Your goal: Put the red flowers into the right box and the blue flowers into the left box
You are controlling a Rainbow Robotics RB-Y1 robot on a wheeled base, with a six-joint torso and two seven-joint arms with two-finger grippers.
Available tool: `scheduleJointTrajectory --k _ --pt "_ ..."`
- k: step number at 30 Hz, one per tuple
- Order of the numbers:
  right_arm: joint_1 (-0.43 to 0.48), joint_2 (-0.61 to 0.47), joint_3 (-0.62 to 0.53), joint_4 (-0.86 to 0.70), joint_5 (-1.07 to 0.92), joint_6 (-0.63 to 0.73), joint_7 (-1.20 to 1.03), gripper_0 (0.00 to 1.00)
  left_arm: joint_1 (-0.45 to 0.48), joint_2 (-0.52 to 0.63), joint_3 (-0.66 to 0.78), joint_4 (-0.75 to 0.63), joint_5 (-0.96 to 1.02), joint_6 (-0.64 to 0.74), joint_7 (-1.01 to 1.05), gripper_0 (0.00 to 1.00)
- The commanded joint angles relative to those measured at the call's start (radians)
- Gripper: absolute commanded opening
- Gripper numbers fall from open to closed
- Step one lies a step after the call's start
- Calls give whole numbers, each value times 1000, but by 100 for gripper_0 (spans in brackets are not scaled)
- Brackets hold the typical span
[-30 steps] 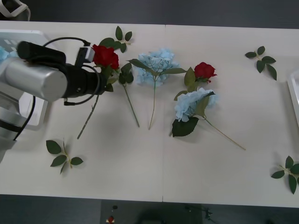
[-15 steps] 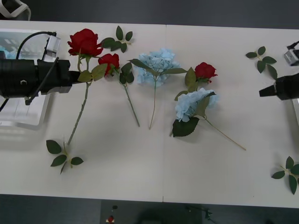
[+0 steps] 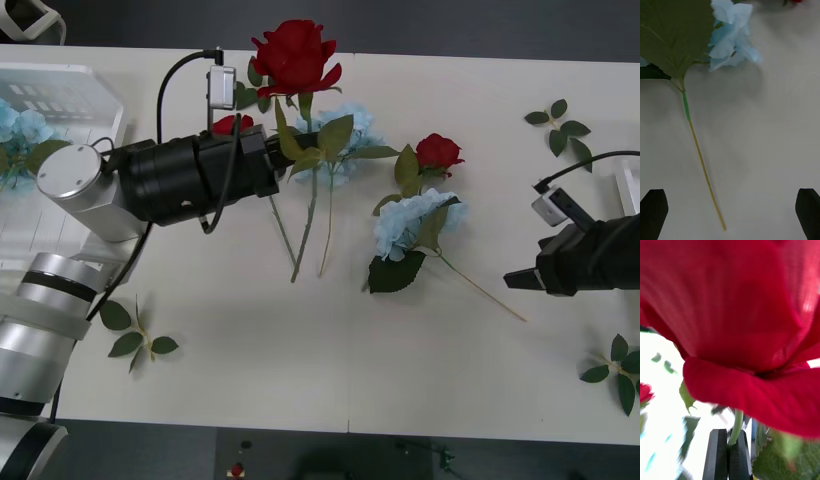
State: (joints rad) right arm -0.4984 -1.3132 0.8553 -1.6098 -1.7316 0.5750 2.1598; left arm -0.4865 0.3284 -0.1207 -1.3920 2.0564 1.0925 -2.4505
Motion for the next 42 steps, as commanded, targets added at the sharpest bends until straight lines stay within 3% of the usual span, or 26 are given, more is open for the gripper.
scheduleJointTrajectory --k 1,5,7,14,17,24,28,33,42 --pt "-15 124 -19 21 64 -18 80 100 -37 -78 -65 -18 88 -109 -84 0" --pt "-32 206 -21 53 90 -40 83 100 -37 -135 -119 -18 133 -178 -119 0" --pt "-39 209 -35 47 10 -41 91 100 -37 -154 -148 -18 176 -210 -120 0" --pt "0 121 -117 -84 -321 3 130 100 -37 -177 -180 -18 166 -249 -133 0" --pt "66 75 -209 -143 -401 78 149 100 -37 -177 -185 -18 165 -252 -131 0" --pt "343 45 -548 -251 -470 267 287 100 -37 -177 -191 -18 165 -269 -128 0" --pt "471 52 -657 -320 -506 307 382 100 -35 -177 -192 -18 165 -273 -128 0" --pt "529 112 -665 -390 -528 309 474 100 -37 -175 -192 -16 163 -273 -128 0" --pt "478 322 -611 -340 -448 296 535 100 -35 -167 -194 -18 163 -273 -125 0"
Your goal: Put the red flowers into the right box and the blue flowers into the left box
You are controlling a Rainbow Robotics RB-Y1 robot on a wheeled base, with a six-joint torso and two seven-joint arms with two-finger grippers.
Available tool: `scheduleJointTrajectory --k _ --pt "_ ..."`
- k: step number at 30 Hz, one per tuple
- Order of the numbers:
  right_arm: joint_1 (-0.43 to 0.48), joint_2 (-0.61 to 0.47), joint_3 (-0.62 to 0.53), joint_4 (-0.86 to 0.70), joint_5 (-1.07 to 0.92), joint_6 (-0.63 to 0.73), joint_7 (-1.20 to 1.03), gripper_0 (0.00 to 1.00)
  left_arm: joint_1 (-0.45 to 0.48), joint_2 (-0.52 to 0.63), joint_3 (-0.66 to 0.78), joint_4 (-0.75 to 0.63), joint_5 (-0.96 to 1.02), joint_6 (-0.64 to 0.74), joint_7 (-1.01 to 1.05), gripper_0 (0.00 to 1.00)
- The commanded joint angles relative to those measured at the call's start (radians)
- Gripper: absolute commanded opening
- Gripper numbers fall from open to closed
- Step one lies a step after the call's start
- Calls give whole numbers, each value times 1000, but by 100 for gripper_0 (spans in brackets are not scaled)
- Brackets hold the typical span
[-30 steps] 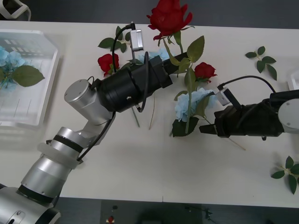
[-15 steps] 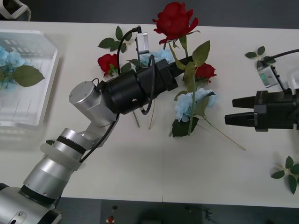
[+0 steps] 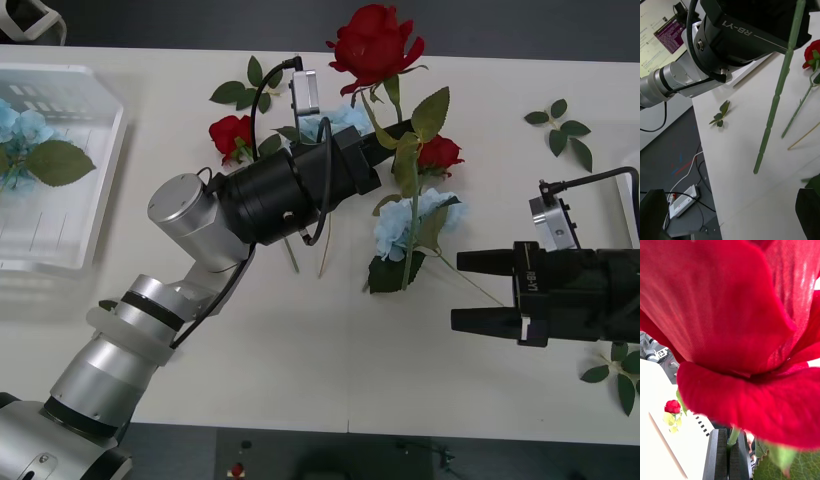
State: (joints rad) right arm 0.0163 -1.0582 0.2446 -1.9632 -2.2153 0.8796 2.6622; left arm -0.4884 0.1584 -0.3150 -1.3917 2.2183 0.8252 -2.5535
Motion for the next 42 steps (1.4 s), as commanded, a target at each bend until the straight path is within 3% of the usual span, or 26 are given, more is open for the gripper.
scheduleJointTrajectory --k 1,12,21,22,23,39,40,42 --pt "-38 78 -1 18 43 -8 33 100 -33 4 1 -18 1 -6 -22 0" --pt "-101 244 4 115 144 -7 41 100 -33 7 1 -17 3 -11 -21 0" --pt "-165 294 84 179 146 -64 38 100 -33 13 1 -17 3 -11 -21 0" --pt "-170 294 93 179 146 -79 38 93 -33 15 1 -18 1 -11 -19 0" --pt "-174 293 108 179 138 -91 31 3 -33 15 1 -18 1 -11 -21 0" --pt "-203 310 128 190 68 -113 30 0 -33 20 1 -18 1 -11 -16 0" --pt "-203 308 128 190 65 -113 30 0 -33 21 1 -18 1 -11 -14 4" --pt "-203 308 128 188 60 -114 30 0 -33 29 1 -18 1 -12 -14 67"
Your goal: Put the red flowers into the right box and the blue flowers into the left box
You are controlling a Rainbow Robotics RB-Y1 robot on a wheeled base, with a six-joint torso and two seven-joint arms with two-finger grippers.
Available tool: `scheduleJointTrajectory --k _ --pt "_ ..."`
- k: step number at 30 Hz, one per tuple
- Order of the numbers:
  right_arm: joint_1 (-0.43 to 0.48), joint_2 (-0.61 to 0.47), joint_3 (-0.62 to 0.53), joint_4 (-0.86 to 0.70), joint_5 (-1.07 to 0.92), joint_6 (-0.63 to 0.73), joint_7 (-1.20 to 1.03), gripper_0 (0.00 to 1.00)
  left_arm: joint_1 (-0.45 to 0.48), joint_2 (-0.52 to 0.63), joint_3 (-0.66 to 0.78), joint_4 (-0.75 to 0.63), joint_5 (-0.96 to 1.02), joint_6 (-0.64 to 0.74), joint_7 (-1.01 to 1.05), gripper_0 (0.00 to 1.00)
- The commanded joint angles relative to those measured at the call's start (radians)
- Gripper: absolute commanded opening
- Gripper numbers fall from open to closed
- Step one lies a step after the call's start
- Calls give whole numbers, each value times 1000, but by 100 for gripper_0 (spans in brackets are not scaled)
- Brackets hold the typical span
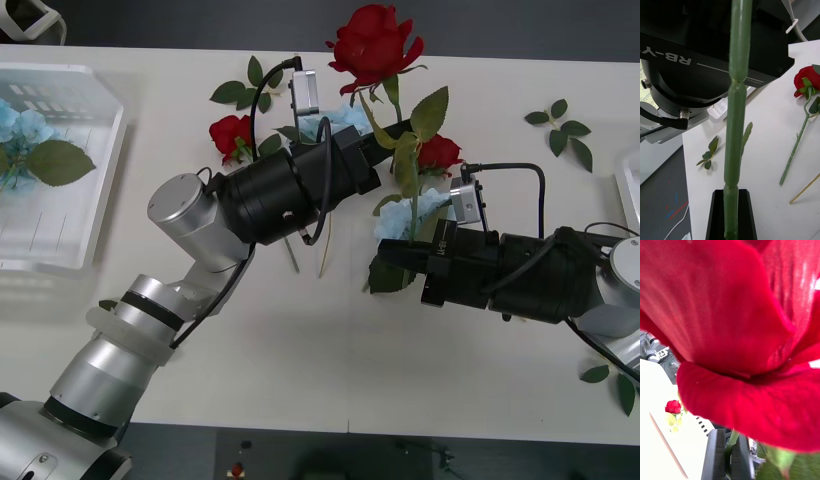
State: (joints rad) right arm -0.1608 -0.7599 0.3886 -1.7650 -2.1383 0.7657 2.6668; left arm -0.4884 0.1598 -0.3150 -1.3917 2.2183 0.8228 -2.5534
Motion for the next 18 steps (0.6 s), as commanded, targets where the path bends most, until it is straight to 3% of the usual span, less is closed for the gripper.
scheduleJointTrajectory --k 1,2,6,12,18 --pt "-28 11 -16 -8 -18 0 27 0 -33 33 -1 -17 1 -10 -14 94" --pt "-29 10 -16 -8 -20 0 27 0 -33 41 1 -18 1 -10 -14 100" --pt "-29 11 -16 -10 -31 0 27 0 -32 106 1 -18 3 13 -18 100" --pt "-29 -3 -17 -10 -32 -19 18 0 -32 303 1 -18 24 154 -13 100" --pt "-43 -131 -16 -8 -64 -106 -64 0 -32 509 27 16 52 280 15 100"
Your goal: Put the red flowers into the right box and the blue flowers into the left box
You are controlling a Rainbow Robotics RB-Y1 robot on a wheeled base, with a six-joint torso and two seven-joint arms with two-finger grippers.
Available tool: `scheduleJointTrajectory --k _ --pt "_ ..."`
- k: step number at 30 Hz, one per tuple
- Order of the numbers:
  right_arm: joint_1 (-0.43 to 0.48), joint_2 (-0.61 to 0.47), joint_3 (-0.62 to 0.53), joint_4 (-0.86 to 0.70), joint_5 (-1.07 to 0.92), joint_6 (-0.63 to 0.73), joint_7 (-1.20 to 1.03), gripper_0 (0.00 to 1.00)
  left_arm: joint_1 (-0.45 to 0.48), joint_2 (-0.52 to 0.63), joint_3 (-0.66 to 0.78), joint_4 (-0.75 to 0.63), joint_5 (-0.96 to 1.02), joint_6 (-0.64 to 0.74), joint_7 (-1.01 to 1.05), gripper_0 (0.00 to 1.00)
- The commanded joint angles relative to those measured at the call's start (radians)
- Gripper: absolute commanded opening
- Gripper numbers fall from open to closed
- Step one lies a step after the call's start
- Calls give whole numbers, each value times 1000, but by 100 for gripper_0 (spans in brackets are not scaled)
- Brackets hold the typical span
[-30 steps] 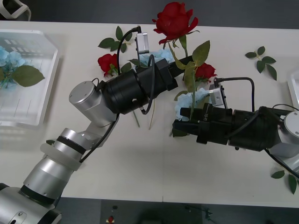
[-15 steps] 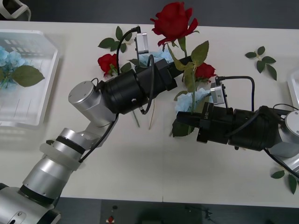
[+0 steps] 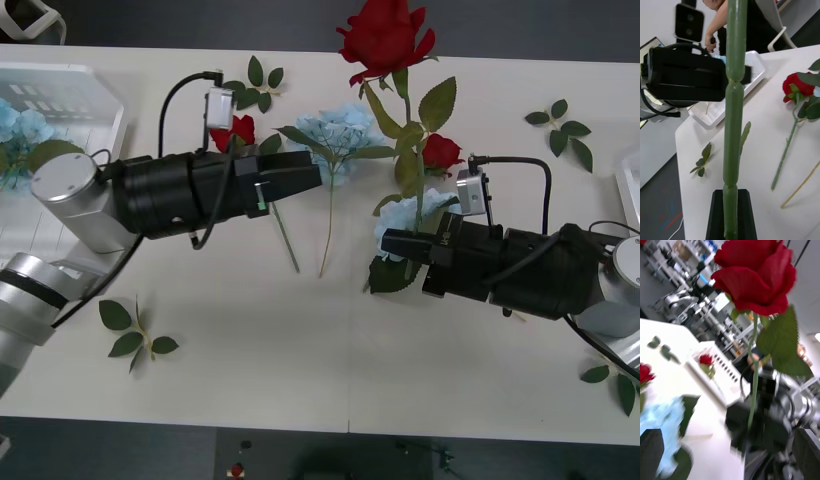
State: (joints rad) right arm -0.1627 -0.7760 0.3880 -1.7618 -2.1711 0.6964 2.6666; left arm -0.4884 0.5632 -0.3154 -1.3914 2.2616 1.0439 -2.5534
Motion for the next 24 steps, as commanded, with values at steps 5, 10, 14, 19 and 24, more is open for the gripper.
scheduleJointTrajectory --k 5,10,14,19,24 --pt "-40 -411 -8 36 -18 -91 -315 0 -88 153 104 167 -148 134 21 100" --pt "-29 -652 28 194 -16 -60 -479 0 -214 139 144 342 -310 177 108 100" --pt "-29 -801 126 338 68 -61 -599 0 -303 106 144 404 -481 108 283 100" --pt "-32 -852 213 502 157 -121 -697 0 -337 47 144 351 -709 -31 539 100" --pt "-34 -830 236 619 226 -206 -691 0 -354 -32 128 292 -1034 -137 832 100"
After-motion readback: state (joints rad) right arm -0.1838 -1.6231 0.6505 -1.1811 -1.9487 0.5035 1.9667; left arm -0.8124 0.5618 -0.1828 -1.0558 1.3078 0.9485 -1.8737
